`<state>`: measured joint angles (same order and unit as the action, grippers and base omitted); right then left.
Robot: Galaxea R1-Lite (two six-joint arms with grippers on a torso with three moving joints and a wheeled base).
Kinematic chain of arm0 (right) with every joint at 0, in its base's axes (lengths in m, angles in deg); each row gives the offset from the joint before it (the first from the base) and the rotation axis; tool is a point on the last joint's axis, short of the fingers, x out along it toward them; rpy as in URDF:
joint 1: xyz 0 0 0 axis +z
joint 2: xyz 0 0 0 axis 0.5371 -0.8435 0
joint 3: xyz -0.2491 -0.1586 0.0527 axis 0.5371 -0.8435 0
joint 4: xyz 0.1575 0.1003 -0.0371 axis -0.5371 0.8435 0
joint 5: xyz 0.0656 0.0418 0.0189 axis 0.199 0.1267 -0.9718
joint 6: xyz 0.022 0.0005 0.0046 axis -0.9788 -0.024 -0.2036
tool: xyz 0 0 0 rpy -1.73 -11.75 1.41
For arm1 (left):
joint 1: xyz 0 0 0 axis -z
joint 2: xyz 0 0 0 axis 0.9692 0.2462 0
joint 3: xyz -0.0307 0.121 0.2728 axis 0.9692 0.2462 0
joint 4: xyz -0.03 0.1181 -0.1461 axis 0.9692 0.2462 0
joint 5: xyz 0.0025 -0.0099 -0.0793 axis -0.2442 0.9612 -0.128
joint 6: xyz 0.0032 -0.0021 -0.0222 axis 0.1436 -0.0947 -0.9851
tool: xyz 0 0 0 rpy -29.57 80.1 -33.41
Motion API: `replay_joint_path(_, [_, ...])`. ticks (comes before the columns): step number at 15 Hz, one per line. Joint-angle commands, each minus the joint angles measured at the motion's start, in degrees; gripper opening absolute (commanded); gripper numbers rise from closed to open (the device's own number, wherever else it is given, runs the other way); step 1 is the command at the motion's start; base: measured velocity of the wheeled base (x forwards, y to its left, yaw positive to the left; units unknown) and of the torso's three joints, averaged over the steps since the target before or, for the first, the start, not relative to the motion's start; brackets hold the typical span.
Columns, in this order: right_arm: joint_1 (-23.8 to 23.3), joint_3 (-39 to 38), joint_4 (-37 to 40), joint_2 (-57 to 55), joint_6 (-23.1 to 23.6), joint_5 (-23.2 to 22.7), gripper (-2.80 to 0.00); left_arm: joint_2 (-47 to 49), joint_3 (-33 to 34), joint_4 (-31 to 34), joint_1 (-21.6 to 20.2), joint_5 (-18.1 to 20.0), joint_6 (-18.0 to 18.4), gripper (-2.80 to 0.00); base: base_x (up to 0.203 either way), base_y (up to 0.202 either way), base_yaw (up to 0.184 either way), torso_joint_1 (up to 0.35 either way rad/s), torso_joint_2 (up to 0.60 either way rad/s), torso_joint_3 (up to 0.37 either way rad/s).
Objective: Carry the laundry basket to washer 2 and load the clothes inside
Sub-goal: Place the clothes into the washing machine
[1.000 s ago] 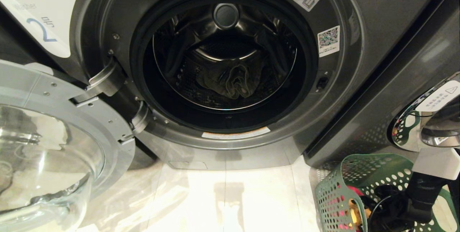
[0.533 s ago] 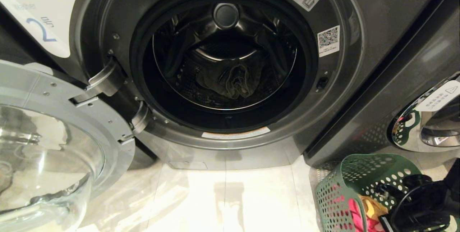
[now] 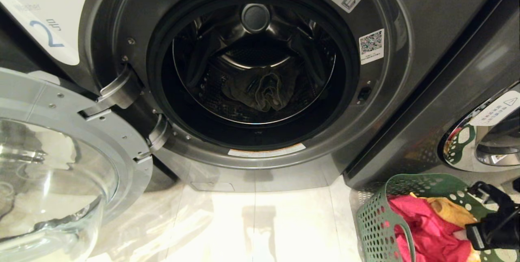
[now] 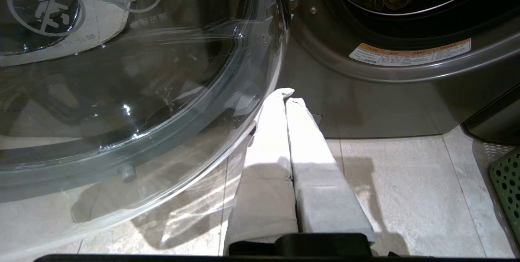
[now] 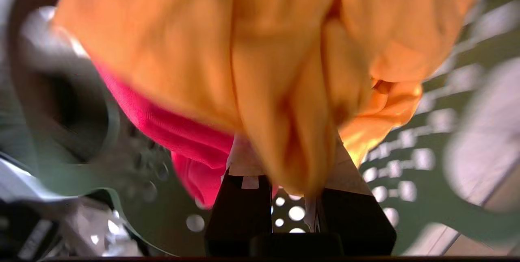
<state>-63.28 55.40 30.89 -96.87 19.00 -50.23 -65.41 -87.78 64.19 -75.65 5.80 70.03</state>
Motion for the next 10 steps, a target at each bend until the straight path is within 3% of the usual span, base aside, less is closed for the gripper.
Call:
replay_joint_path(1, [-0.16, -2.24, -0.15, 18.64, -1.10, -0.99, -2.80, 0.09, 2.29, -0.05, -0.01, -0.03, 0.04, -2.80, 0.000, 0.000, 0.000, 0.000, 0.00, 0.000])
replay_joint_path(5, [3.72, -3.73, 0.31, 39.55, -2.60, -3.40, -2.80, 0.09, 2.29, -0.05, -0.01, -0.03, -0.04, -2.80, 0.000, 0.000, 0.000, 0.000, 0.00, 0.000])
replay_joint_path(8, [15.68, -4.22, 3.32, 49.55, -2.58, -4.07, -2.80, 0.09, 2.29, -0.05, -0.01, -0.03, -0.01, -2.80, 0.000, 0.000, 0.000, 0.000, 0.00, 0.000])
replay_joint_path(10, [19.80, -4.06, 4.83, 51.21, -1.38, -4.03, -2.80, 0.09, 2.29, -0.05, -0.01, -0.03, -0.04, -2.80, 0.000, 0.000, 0.000, 0.000, 0.00, 0.000])
